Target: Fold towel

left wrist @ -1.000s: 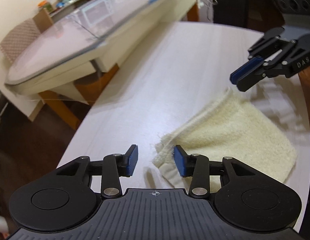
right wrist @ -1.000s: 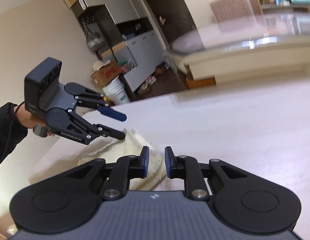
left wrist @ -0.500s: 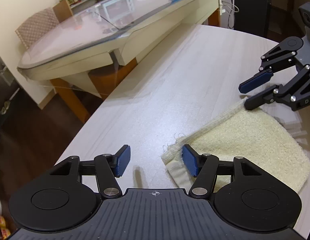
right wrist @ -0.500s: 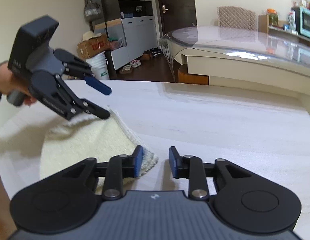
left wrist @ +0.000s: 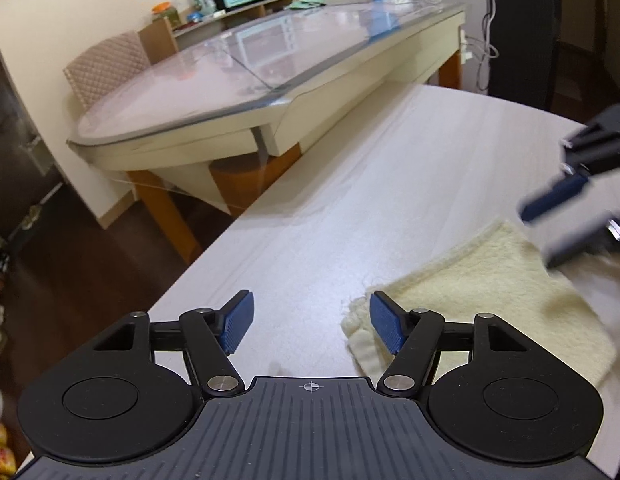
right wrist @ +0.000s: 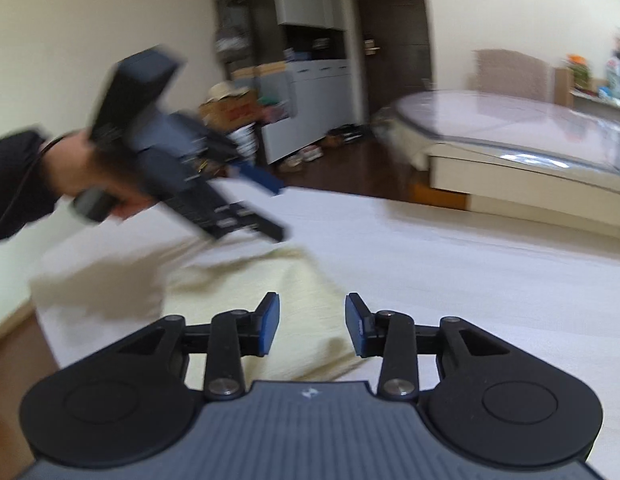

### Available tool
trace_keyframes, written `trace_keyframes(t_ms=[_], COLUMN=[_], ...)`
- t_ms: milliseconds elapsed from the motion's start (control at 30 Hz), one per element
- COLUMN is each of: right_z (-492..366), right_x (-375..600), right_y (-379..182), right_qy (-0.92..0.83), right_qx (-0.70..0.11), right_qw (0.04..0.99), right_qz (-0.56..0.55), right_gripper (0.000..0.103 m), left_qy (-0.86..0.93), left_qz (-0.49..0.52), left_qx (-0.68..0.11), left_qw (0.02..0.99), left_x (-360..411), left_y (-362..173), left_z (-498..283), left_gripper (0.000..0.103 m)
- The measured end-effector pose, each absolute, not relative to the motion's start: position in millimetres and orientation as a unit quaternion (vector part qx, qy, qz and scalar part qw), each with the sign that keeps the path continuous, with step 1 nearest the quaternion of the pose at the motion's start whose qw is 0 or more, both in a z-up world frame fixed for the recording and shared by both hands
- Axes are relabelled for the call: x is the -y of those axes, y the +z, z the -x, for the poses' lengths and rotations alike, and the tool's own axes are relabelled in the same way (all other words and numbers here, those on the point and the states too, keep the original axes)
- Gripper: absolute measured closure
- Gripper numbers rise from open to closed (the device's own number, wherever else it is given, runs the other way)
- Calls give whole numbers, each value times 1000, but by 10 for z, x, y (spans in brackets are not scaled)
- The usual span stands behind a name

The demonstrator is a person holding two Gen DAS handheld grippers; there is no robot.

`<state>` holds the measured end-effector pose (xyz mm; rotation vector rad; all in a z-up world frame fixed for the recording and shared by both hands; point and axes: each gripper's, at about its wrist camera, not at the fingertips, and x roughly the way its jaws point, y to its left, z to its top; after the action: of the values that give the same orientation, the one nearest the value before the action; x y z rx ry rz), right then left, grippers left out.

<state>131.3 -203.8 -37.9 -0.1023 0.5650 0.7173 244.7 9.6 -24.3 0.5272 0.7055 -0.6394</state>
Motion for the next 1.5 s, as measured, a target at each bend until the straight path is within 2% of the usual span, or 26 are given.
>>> trace_keyframes(t_ms=[267, 400, 467, 700, 800, 867, 1067, 1500], right_z=[-1160, -1115, -1096, -750, -573, -491, -522, -858], right_x=[1838, 1901, 1988, 2145, 1985, 1814, 1598, 2114], right_y=[-511, -464, -394, -291, -277, -319, -458, -480], right_qy=[368, 368, 367, 362, 366, 365, 343, 286], right_qx=[-294, -294, -291, -290, -282, -277, -281, -278], right_qw=[874, 876, 880, 885, 884, 881, 882, 901], right_qz=[118, 100, 75, 44, 79, 117, 158, 168], right_gripper=[60, 58, 47, 46, 43, 37, 37, 31], left_qy=[-281, -269, -261, -242, -224, -214, -202, -208], left_qz=[-257, -240, -229, -198, -201, -193, -174, -138], left_qx=[-336, -322, -314, -308, -307, -309, -306, -302], left_qw=[861, 875, 883, 898, 903, 906, 914, 920], left_x=[-63, -163, -241, -536, -594, -610, -605, -481], left_y=[-366, -268, -190, -91, -182, -238, -365, -409], left_z=[-2543, -2427, -2322, -1723, -1464, -1385, -1233, -964], left_gripper=[34, 32, 26, 19, 18, 17, 15, 15])
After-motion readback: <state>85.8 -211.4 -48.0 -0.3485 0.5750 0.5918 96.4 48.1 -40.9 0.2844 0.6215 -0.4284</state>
